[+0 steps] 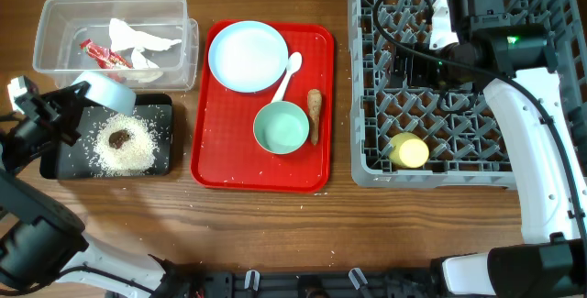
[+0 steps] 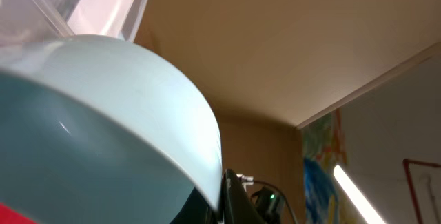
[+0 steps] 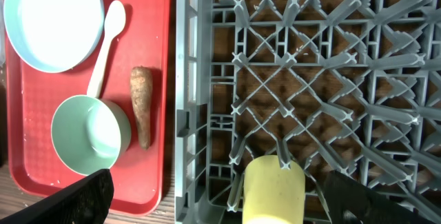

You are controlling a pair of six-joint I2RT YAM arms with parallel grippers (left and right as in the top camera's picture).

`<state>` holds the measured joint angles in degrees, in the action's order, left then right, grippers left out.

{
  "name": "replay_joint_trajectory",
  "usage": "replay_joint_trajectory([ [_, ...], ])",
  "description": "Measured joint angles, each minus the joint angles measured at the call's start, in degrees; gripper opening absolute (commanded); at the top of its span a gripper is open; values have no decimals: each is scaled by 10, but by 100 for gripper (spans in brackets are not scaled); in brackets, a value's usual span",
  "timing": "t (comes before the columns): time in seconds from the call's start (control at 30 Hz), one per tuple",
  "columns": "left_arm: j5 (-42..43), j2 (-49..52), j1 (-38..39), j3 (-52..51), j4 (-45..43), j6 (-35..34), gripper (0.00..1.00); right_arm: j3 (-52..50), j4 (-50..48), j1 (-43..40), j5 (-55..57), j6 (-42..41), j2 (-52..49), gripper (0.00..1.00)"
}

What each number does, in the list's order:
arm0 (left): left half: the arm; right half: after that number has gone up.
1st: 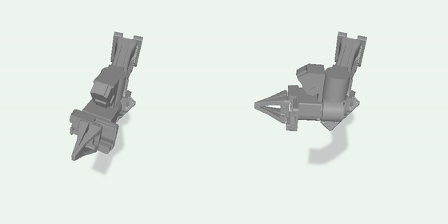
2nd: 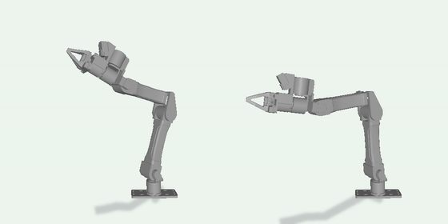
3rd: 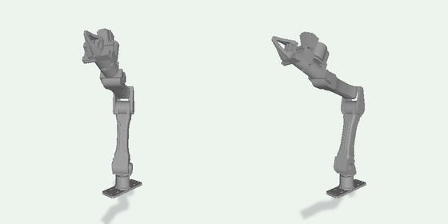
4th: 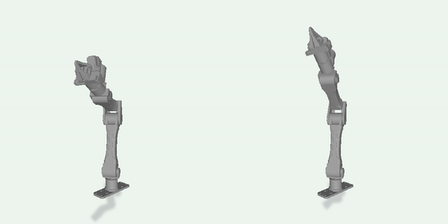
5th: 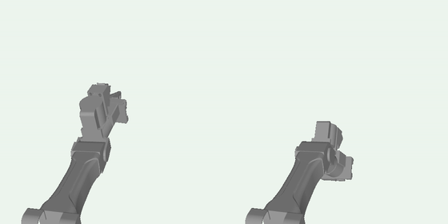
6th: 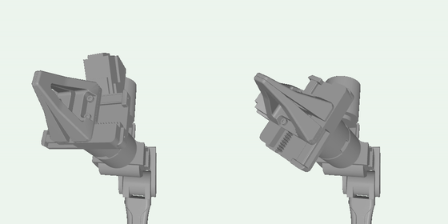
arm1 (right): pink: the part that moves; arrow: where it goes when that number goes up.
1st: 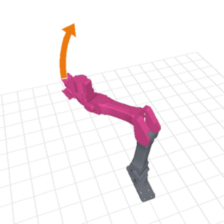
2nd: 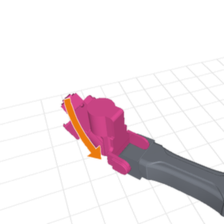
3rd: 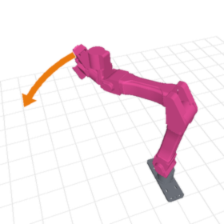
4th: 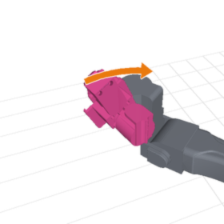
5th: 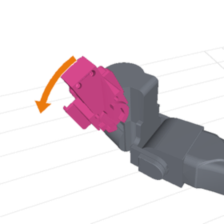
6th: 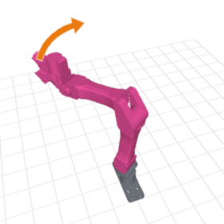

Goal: Sort waste into correct bins and load items into the dishwasher rack
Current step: 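Grasp the light-blue bowl with the left gripper and dump its food onto the black tray, then return the empty light-blue bowl to the red tray with the left gripper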

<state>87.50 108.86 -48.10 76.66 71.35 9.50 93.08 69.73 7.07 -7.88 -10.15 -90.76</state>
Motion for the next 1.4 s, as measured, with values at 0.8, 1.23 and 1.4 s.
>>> replay_joint_trajectory([
  [0.8,-772,-48,695,-51,-155,-282,54,0,-9,0,0,0,0,99],
  [1.23,-807,-40,696,135,-142,-259,64,0,-18,0,-1,0,0,99],
  [1.4,-834,-10,696,135,-203,-213,66,0,-25,0,-3,0,0,99],
])
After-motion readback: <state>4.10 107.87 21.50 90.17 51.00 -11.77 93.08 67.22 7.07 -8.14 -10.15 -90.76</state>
